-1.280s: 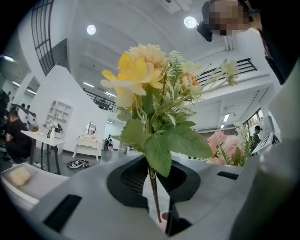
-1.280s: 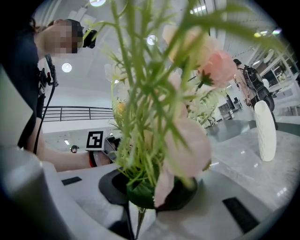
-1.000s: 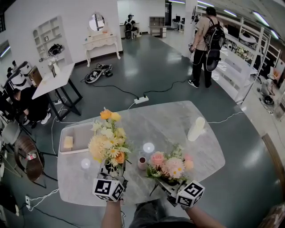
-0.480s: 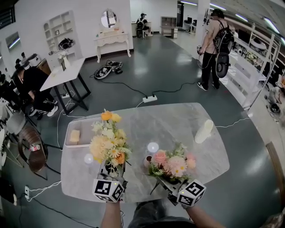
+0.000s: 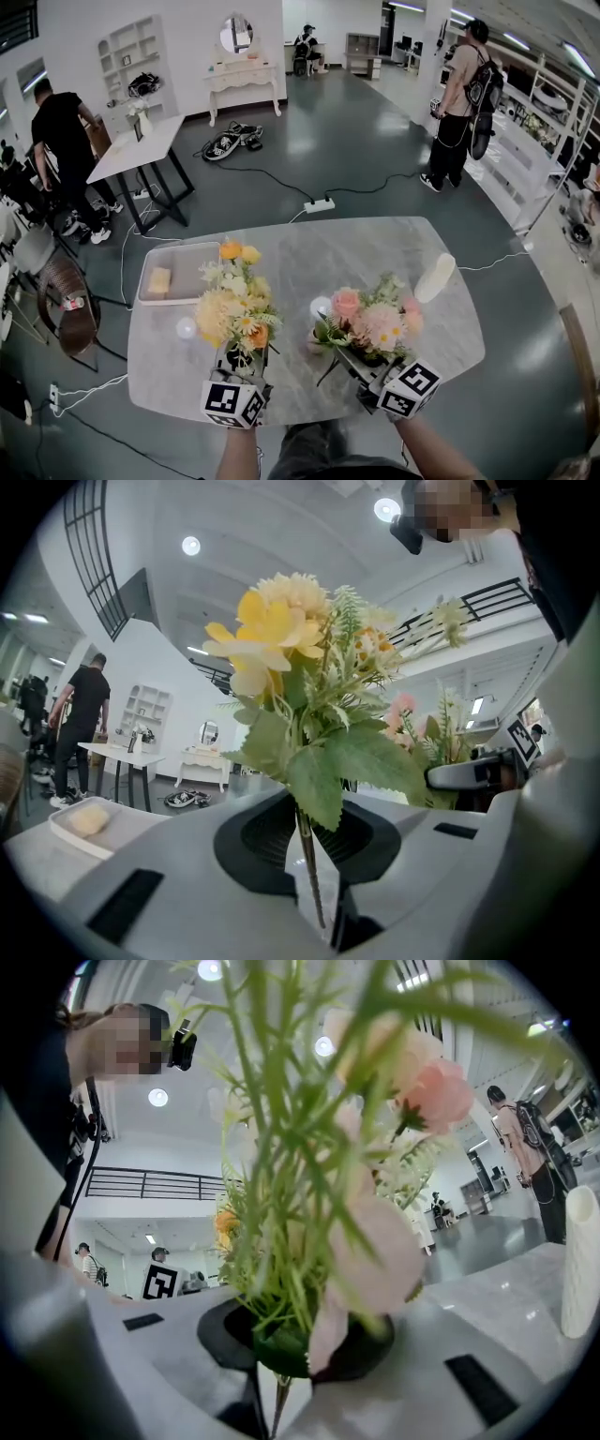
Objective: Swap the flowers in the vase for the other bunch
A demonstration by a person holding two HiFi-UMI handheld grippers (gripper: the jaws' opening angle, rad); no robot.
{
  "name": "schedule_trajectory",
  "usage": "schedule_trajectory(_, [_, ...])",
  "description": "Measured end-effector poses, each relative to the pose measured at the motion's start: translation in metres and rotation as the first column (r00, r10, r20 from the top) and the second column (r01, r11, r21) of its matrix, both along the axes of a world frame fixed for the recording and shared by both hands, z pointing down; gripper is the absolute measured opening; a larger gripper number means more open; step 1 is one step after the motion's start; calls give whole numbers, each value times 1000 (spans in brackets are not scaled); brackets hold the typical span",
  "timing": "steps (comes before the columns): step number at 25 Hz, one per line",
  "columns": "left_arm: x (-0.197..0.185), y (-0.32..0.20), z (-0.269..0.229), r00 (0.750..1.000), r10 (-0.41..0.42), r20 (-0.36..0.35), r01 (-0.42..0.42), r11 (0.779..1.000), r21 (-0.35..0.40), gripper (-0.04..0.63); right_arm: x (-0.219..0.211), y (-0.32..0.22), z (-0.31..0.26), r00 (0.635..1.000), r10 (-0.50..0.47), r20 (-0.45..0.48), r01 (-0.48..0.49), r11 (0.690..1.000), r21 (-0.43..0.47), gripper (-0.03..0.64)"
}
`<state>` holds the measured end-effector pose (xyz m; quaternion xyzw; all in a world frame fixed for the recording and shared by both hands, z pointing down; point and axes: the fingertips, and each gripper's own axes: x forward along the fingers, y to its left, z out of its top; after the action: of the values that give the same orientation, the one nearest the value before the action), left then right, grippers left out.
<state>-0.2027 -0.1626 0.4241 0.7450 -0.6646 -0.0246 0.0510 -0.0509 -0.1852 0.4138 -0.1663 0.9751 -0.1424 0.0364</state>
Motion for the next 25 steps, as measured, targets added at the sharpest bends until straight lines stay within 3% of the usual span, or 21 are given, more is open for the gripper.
schedule_trajectory(9, [-6,-1,11,1000,3,-17,-4,1000,-18,58,-14,-31,-33,999,22,34,-25,997,74,95])
schedule_trajectory(25, [-15,-9,21,999,12,-39,-13,999,-36,58,-17,-72,-53,995,94,43,-99,987,127,94])
